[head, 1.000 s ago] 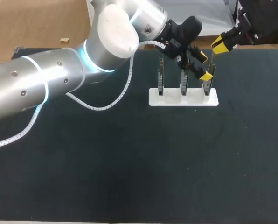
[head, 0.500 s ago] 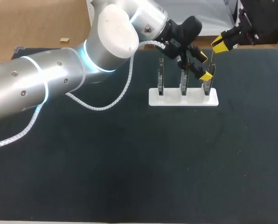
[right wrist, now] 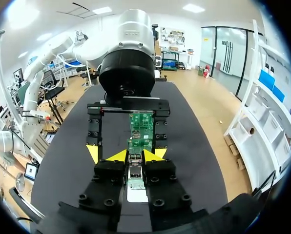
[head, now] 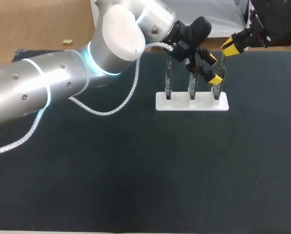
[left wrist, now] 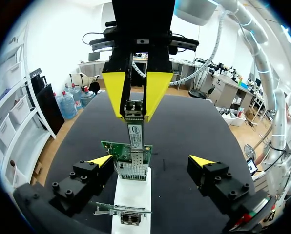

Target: Pick up the optical module with the left hand, and insert it into the network port with the right hand.

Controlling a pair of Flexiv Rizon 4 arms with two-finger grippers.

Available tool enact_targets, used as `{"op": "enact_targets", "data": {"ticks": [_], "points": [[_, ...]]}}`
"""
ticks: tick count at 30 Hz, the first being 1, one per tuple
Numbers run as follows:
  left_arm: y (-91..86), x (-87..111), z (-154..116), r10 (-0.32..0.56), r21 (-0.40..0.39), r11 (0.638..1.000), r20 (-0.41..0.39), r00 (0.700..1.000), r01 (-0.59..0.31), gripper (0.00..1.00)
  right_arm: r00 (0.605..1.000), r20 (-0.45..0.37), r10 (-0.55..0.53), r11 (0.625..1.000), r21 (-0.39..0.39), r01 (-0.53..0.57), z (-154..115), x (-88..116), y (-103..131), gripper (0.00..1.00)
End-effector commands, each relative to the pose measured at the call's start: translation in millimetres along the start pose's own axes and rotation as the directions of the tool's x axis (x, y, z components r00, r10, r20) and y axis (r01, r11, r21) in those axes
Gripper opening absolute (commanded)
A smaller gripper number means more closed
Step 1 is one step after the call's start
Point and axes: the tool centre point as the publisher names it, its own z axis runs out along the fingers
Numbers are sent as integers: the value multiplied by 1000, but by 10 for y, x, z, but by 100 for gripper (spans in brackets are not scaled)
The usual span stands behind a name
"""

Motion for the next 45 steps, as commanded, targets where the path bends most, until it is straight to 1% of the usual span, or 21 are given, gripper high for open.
{"op": "enact_targets", "data": {"ticks": [1,10,35,45], "points": [[27,-16,7,-2,5,1000,-6,1000,2,100,1000,-4,2,1000,-1,-2,14,17,-13,0],[27,-16,7,-2,5,1000,-6,1000,2,100,1000,21,-15,1000,2,15,-7,-14,-25,0],[27,-16,7,-2,5,1000,-6,1000,2,100,1000,6,-4,1000,-1,4,18,29,-7,0],[27,-16,7,-2,5,1000,-6,1000,2,100,1000,23,-7,1000,13,7,-16,2,3,0]]}}
